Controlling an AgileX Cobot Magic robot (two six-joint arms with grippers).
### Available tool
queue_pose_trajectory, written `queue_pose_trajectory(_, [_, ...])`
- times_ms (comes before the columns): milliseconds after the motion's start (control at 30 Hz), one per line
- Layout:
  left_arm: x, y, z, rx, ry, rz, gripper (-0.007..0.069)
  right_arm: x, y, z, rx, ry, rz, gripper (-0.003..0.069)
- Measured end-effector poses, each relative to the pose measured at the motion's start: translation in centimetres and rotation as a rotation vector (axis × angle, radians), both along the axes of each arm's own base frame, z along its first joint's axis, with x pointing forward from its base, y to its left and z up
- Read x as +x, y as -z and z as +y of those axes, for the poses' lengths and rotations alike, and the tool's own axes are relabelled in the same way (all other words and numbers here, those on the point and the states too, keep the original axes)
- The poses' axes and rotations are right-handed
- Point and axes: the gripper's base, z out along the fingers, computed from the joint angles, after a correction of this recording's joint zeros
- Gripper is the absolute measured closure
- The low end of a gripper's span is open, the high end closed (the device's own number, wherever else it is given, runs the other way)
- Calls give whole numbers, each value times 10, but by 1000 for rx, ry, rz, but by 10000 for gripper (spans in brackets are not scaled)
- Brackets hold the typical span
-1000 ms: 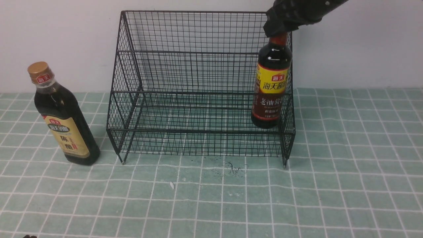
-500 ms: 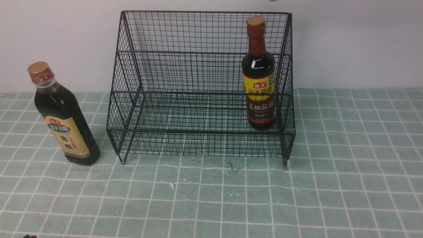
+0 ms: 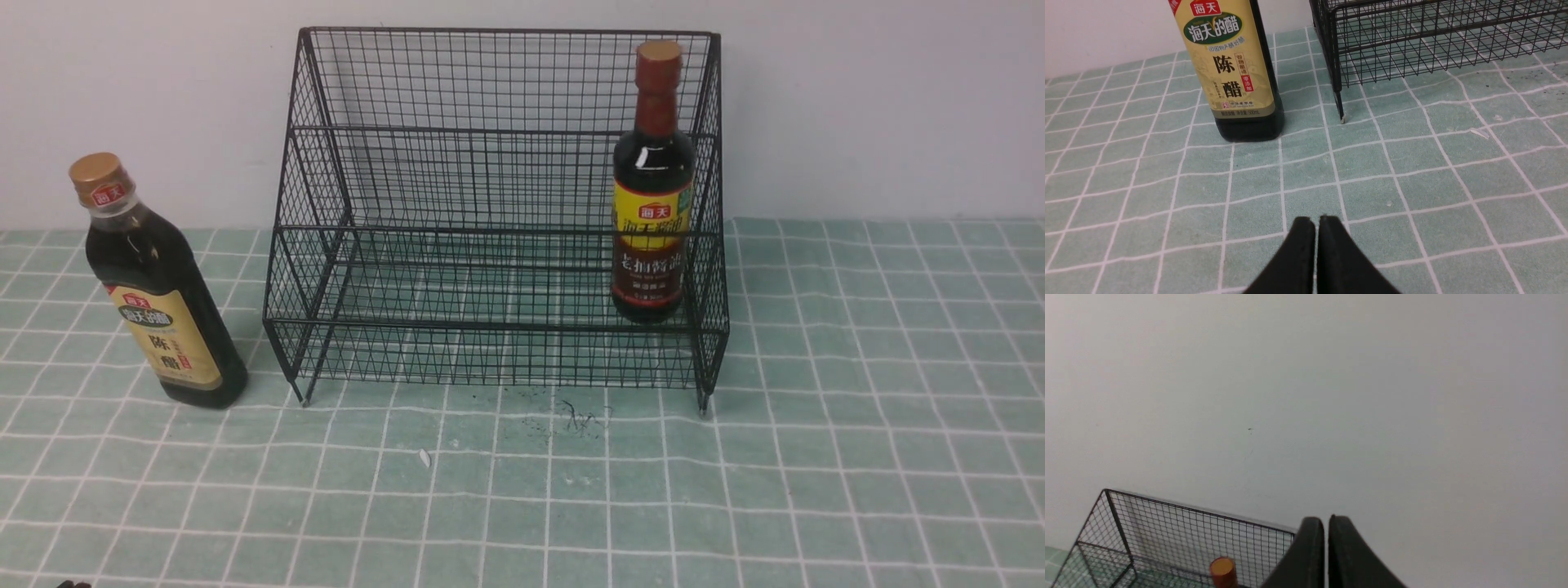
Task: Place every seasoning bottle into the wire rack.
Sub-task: Use the left arm to grab the condiment bottle closest to it
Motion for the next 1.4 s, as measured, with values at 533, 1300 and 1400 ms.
queue_pose_trajectory(533, [0,0,0,0,0,0,631,-76,241,-15,307,-65,-192,672])
queue_pose_trajectory(1300, [0,0,0,0,0,0,631,-63,421,-34,50,298,5,672])
queue_pose_trajectory(1400, [0,0,0,0,0,0,631,-65,424,-35,62,311,31,672])
